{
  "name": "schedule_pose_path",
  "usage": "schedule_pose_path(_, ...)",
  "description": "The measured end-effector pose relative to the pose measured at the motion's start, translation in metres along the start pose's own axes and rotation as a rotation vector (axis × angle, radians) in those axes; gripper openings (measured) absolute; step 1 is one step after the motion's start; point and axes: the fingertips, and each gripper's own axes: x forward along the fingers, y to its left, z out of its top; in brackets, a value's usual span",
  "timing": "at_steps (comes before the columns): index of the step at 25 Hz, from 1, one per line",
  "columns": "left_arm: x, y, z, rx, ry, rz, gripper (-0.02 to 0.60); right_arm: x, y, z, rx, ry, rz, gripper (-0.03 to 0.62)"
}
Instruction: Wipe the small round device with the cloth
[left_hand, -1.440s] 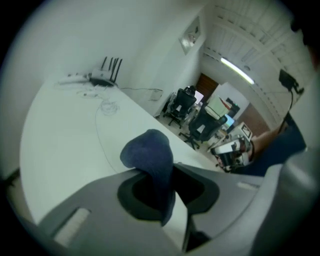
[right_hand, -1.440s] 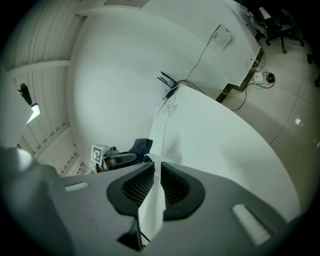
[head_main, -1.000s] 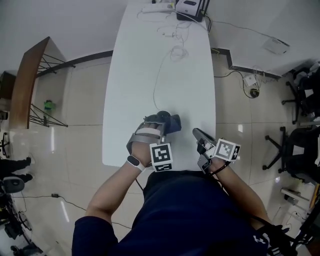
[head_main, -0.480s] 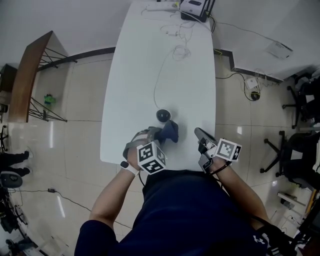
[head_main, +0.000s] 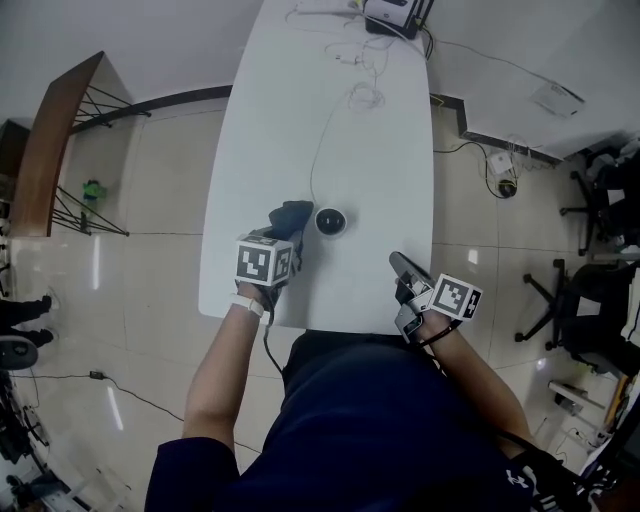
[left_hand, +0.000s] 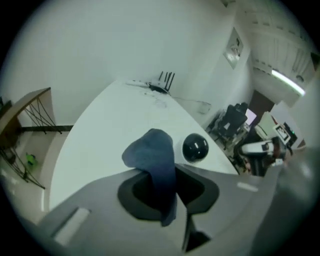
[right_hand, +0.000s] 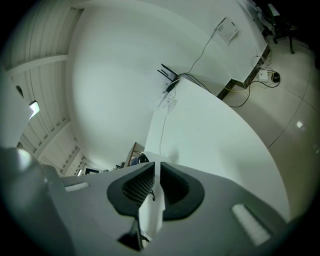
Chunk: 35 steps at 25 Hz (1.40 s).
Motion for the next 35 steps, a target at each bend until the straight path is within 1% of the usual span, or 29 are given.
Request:
schedule_pose_path(1, 0.01, -0.001, -0.003, 0.009, 0.031, -0.013, 0.066, -0.001, 0.0, 0.0, -0.003, 0.002, -0.002, 0.041)
schedule_pose_path(3, 0.026, -0.003, -0.011, 0.0, 0.098, -0.03, 0.066, -0.003, -0.003, 0.0, -0.004, 0.002, -0.008, 0.041)
schedule_pose_path(7, 0.041, -0.006, -0.036, -0.005, 0.238, -0.022, 0.066, -0.005, -0.005, 0.0, 0.003, 0.003, -0.007, 0.041)
schedule_pose_path(8, 0.04, -0.008, -0.044, 0.01, 0.276, -0.02, 0.066, -0.005, -0.005, 0.0, 0.005, 0.002, -0.001, 0.041)
schedule_pose_path(9, 0.038, -0.012, -0.052, 0.045, 0.314, -0.016, 0.066, -0.006, -0.006, 0.0, 0.009, 0.0, 0.003, 0.041)
schedule_pose_path(11, 0.035, -0.023, -0.062, 0.171, 0.375, -0.016, 0.066, -0.006, -0.009, -0.001, 0.035, -0.005, 0.004, 0.041)
schedule_pose_path(13, 0.037, -0.039, -0.067, 0.3, 0.406, -0.029, 0.066, -0.007, -0.015, -0.003, 0.07, -0.005, -0.003, 0.041)
schedule_pose_path(14, 0.04, -0.049, -0.069, 0.341, 0.417, -0.039, 0.066, -0.008, -0.017, -0.003, 0.064, -0.002, 0.001, 0.041)
schedule_pose_path(15, 0.044, -0.059, -0.071, 0.364, 0.43, -0.052, 0.066, -0.009, -0.019, -0.001, 0.049, 0.0, 0.007, 0.041)
schedule_pose_path(18, 0.057, -0.089, -0.076, 0.383, 0.463, -0.101, 0.066, -0.016, -0.025, 0.006, 0.04, -0.01, 0.01, 0.041)
schedule_pose_path(20, 0.066, -0.101, -0.073, 0.399, 0.468, -0.111, 0.066, -0.022, -0.03, 0.011, 0.046, -0.026, 0.004, 0.041)
schedule_pose_path(22, 0.077, -0.104, -0.056, 0.401, 0.41, -0.081, 0.066, -0.031, -0.037, 0.014, 0.063, -0.044, -0.007, 0.04)
schedule_pose_path(23, 0.08, -0.103, -0.046, 0.373, 0.371, -0.056, 0.066, -0.036, -0.042, 0.016, 0.078, -0.054, -0.014, 0.04)
schedule_pose_path(24, 0.082, -0.104, -0.036, 0.318, 0.333, -0.049, 0.066, -0.042, -0.046, 0.018, 0.087, -0.064, -0.02, 0.04)
schedule_pose_path(25, 0.082, -0.113, -0.028, 0.238, 0.291, -0.082, 0.066, -0.047, -0.049, 0.022, 0.079, -0.072, -0.023, 0.04)
schedule_pose_path(26, 0.082, -0.129, -0.019, 0.153, 0.238, -0.146, 0.064, -0.052, -0.051, 0.027, 0.062, -0.079, -0.026, 0.04)
schedule_pose_path(27, 0.081, -0.144, -0.011, 0.084, 0.183, -0.213, 0.064, -0.056, -0.053, 0.031, 0.046, -0.086, -0.028, 0.04)
schedule_pose_path(28, 0.078, -0.157, -0.003, 0.038, 0.136, -0.265, 0.064, -0.059, -0.054, 0.035, 0.032, -0.091, -0.03, 0.04)
schedule_pose_path(31, 0.058, -0.184, 0.015, -0.044, 0.024, -0.406, 0.064, -0.058, -0.047, 0.043, -0.02, -0.08, -0.003, 0.04)
schedule_pose_path(32, 0.048, -0.194, 0.021, -0.072, -0.016, -0.466, 0.064, -0.054, -0.039, 0.044, -0.045, -0.063, 0.026, 0.042)
schedule_pose_path(33, 0.035, -0.204, 0.028, -0.099, -0.058, -0.535, 0.066, -0.05, -0.029, 0.043, -0.072, -0.038, 0.071, 0.057)
schedule_pose_path(35, 0.005, -0.22, 0.042, -0.128, -0.142, -0.661, 0.066, -0.04, -0.001, 0.038, -0.121, 0.031, 0.199, 0.149)
